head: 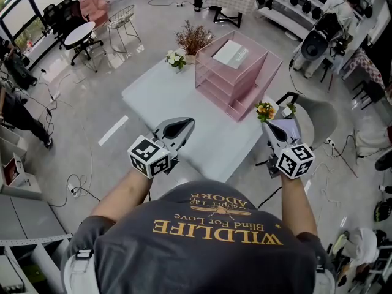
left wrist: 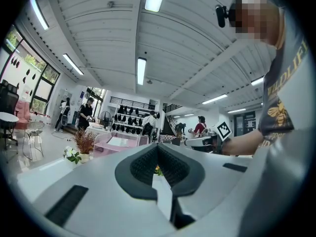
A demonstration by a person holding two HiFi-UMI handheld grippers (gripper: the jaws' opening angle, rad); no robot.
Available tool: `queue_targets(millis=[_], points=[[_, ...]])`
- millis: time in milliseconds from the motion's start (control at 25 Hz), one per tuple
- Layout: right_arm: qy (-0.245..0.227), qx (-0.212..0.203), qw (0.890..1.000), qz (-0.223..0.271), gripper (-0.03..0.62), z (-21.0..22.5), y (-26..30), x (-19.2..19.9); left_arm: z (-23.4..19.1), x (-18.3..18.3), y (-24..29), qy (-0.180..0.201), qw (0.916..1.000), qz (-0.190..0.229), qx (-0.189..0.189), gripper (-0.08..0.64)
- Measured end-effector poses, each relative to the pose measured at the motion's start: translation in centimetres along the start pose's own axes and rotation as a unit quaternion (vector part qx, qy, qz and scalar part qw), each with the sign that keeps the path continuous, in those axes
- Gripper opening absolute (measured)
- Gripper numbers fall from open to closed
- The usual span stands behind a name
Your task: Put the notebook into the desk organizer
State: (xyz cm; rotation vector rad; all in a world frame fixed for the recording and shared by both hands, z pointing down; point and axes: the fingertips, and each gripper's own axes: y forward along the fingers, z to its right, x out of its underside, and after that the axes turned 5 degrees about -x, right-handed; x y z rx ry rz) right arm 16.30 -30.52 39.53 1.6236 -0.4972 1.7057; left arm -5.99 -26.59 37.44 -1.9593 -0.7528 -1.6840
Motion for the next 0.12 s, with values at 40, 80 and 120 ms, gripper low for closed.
queue_targets(millis=[40, 80, 120], points=[[0.0, 0.0, 1.0, 0.0, -0.002, -0.01, -0.07, -0.04, 0.05, -0.06, -0.02, 0.0, 1.0, 0.0, 0.0, 0.0], [0.0, 0.001, 1.0, 0.0, -0.002, -0.01, -0.14, -0.08, 0.11, -0.12, -0.03, 0.0, 1.0, 0.001, 0.0, 0.0], [-0.001, 0.001, 1.0, 0.0, -0.002, -0.01, -0.2, -0.11, 0.17, -0.17, -0.05, 0.0, 1.0, 0.001, 0.0, 0.0]])
